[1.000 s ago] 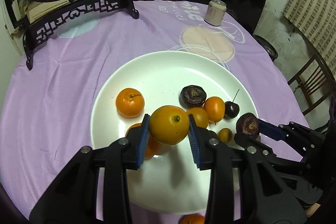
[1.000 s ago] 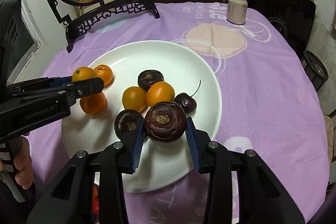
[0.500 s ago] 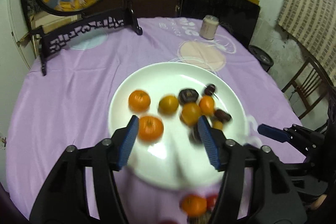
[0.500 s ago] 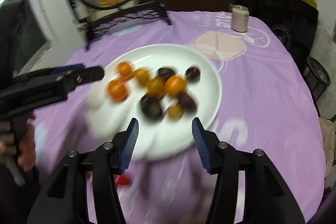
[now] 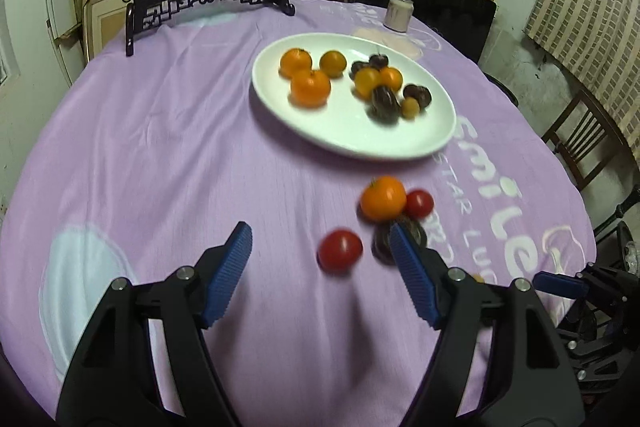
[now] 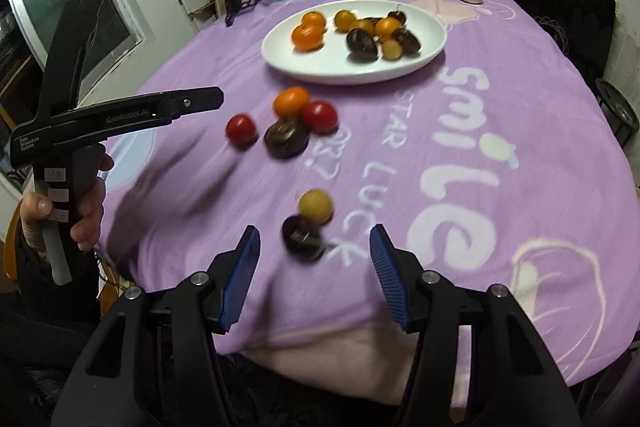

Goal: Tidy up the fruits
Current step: 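Grasp a dark cherry by its body with the right gripper while the left grasps a red tomato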

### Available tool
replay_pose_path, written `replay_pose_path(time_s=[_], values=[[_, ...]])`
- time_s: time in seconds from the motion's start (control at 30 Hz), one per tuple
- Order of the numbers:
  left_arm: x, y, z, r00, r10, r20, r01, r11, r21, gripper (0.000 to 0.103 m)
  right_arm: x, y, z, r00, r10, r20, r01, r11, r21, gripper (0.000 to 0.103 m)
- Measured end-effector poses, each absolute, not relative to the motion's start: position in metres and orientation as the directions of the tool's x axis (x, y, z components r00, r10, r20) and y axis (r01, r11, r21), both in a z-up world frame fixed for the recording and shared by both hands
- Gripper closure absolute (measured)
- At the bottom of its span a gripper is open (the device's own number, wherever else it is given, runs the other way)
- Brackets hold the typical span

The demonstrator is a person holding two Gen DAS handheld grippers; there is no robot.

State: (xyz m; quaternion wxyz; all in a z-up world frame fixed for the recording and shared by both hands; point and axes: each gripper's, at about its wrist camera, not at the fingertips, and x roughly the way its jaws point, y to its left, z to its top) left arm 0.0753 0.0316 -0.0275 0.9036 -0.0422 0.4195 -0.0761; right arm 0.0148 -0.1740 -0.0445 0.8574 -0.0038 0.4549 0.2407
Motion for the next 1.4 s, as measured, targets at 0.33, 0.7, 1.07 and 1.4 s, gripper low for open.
replay_pose_path(time_s=[0.33,0.7,1.07,1.4], values=[[0.031,0.041,-0.036,0.632,-0.173,-0.756,0.101,0.985,-0.141,0.025,0.012,-0.162,-0.060,0.435,0.407,-0.804,-0.424,0.880,0.216,0.046],[0.037,0.045,-0.047,0.607,-0.178,-0.774,0.100,0.984,-0.148,0.025,0.028,-0.158,-0.066,0.462,0.392,-0.796,-0.408,0.890,0.201,0.075],[0.082,0.015,-0.074,0.571,-0.101,-0.815,0.119,0.992,-0.039,0.040,0.029,-0.185,-0.058,0.501,0.405,-0.765,-0.340,0.905,0.256,0.075],[0.100,0.009,-0.076,0.574,-0.156,-0.804,0.145,0.986,-0.088,0.073,0.030,-0.191,-0.057,0.493,0.432,-0.755,-0.329,0.896,0.298,0.075]])
